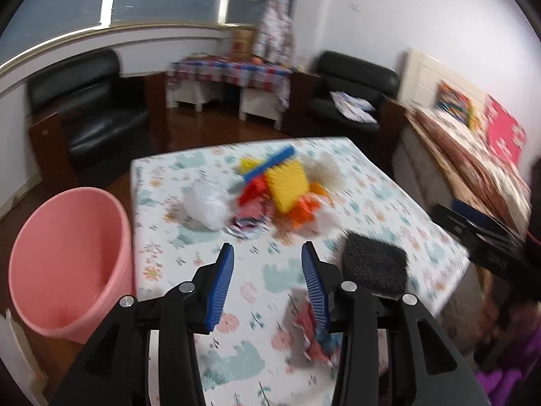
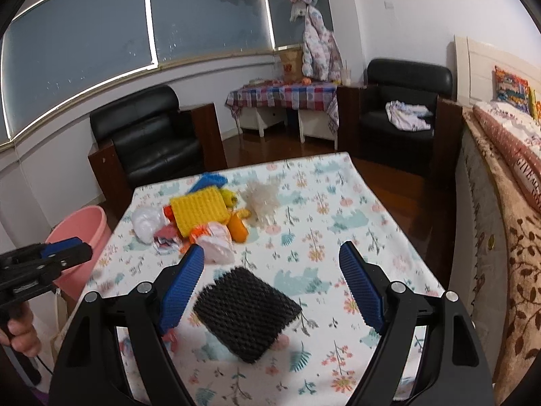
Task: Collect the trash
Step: 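Grasp the pink-blue wrapper with the left tool while the right tool grasps the black mesh sleeve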
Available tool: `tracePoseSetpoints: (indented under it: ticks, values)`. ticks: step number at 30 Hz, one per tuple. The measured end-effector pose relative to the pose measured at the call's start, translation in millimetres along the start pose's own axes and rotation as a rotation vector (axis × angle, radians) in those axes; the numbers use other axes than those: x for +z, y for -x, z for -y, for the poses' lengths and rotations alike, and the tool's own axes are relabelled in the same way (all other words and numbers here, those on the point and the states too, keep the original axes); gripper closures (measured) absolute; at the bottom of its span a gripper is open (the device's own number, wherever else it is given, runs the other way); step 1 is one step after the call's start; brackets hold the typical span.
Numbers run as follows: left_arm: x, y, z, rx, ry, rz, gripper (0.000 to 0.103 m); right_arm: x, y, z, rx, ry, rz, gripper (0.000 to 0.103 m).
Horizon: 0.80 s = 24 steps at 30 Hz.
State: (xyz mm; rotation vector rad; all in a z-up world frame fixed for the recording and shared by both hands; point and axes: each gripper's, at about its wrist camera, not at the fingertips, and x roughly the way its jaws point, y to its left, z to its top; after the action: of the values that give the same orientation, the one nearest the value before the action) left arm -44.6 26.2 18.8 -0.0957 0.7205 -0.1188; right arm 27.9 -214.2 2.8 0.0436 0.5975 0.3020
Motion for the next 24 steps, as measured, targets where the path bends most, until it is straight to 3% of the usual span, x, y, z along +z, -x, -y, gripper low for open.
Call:
tracePoseSetpoints:
  ticks: [6, 10, 19, 21, 22, 24]
  values:
    - [-12, 1, 20, -0.195, -0.062, -0.099, 0.057, -13, -10, 14, 0.012, -0.017, -0.079, 0.02]
    - [-20, -5, 37, -0.266, -0.094, -0.148, 0.057, -21, -13, 21, 0.031, -0.046, -0.112, 0.02]
    - [-30, -48, 52, -0.211, -0.11, -0.313, 0.057, -31, -12, 25, 0.06, -0.062, -0.15, 0.02]
    - [-35, -59, 51, -0.179, -0.109, -0.363, 0.063, -32, -14, 24, 0.066, -0.062, -0.16, 0.02]
    - [-38, -64, 48, -0.17, -0.097, -0.386, 0.072, -32, -15, 24, 0.07, -0.06, -0.167, 0.02]
    - [-41, -65, 42, -0.198, -0.057, -0.391, 0.077, -33, -17, 24, 0.078, -0.057, -0.177, 0.02]
